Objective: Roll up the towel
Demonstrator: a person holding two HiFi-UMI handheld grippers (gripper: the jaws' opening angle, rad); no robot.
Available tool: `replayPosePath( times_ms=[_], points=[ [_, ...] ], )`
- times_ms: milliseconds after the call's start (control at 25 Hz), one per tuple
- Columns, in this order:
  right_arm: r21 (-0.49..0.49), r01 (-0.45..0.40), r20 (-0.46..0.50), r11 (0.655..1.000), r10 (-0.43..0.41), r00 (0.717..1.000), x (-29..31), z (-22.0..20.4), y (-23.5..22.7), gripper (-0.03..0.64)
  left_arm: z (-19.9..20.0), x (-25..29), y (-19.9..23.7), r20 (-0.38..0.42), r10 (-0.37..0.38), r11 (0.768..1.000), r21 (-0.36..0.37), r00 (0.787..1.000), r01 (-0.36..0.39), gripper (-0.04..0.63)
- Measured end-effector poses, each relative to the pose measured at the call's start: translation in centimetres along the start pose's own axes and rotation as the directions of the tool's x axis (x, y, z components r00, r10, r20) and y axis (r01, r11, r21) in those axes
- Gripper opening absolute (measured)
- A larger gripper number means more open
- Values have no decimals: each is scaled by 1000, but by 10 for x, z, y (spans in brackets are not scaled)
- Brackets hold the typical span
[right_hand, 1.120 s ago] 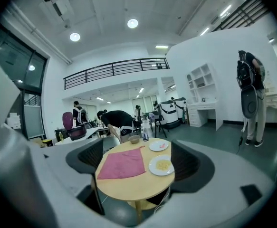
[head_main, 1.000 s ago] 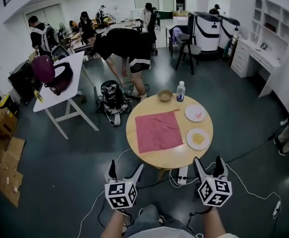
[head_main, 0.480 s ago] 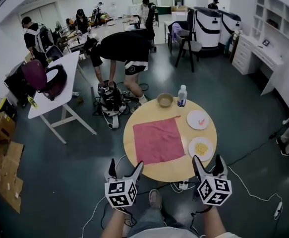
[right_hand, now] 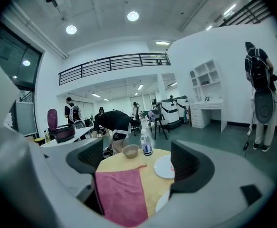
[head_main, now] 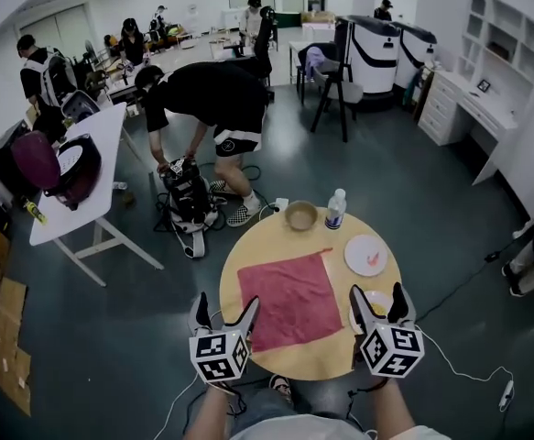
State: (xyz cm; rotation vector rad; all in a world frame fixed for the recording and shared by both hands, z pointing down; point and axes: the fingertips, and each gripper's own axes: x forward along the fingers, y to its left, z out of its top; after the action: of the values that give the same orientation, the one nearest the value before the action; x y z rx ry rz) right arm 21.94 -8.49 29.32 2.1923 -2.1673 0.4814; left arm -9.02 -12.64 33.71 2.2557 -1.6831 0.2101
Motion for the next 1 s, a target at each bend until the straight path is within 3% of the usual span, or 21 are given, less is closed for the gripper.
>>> replayPosePath(
  times_ms=[480,680,760,800,1000],
  points=[
    [-22,-21,-73,1000,20,997,60,-9,12,445,-7,49,9,-21,-62,997,-37,998,62,522],
    [-50,-90,-117,995,83,990,71,-14,21,434,-19,43,8,-55,-38,998,-48,998,36,508],
    [-67,-127,-137,990,117,984,72,-19,24,422,-24,41,8,-68,-33,999,-40,997,30,454],
    [-78,-149,-147,986,136,980,72,-21,26,419,-26,40,6,-72,-37,999,-36,997,35,427],
    [-129,-263,-241,956,227,944,66,-41,27,384,-42,29,-4,-105,-81,997,-17,991,80,414]
  ],
)
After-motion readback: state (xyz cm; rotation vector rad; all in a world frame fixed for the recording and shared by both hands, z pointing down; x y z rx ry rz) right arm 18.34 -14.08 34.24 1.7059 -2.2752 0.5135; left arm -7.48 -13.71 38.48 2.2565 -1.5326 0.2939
